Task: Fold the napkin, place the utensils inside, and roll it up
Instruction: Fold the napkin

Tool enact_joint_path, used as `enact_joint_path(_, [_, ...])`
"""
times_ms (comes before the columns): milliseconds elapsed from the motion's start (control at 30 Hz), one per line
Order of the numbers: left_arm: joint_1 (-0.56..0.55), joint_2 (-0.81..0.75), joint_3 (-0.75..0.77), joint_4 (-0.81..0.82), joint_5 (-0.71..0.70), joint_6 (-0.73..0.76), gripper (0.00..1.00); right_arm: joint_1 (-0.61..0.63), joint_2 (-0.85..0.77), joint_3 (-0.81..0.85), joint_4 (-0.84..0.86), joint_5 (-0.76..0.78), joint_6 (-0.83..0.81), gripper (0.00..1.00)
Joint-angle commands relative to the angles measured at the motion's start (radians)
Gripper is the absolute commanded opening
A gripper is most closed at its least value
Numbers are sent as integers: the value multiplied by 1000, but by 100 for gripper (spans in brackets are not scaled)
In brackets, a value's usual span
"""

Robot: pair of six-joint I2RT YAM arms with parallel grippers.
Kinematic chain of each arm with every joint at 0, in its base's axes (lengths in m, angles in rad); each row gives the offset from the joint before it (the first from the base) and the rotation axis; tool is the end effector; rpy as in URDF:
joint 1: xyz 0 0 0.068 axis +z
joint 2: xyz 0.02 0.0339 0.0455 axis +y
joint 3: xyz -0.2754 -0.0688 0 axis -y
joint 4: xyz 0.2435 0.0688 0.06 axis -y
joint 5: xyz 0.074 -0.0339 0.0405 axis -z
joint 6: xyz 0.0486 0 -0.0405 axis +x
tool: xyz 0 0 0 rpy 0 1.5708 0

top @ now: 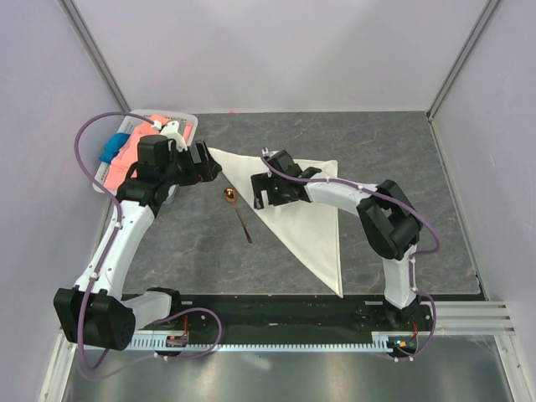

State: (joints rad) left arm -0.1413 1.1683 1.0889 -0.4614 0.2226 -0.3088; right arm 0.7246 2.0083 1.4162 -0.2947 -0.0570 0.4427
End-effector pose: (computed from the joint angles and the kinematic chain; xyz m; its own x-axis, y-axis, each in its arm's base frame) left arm 0.2596 -0.0478 0.3449 -0.5843 -0.2163 -0.7822 0.1545 0.9166 -0.3688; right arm 0.3348 0.3001 0.1819 -0.8194 -0.1542 -0.5521 -0.3737 0.8740 0.3106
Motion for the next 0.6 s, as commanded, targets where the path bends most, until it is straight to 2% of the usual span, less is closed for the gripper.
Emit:
enact_joint_path(0, [3,-22,-6,40,32,-19,100,-77,-175,27,-70,98,-108,95])
enact_joint_path(167, [3,-19,-9,41,34,-16,100,-252,-188,41,-115,115,-232,85])
enact_joint_path(300, [3,-10,-9,41,32,-12,100,-356,-100,140,-145,138,-306,75])
enact_joint_path(567, [3,7,-12,43,18,-1,100,-470,95,362,-230,160,-394,71])
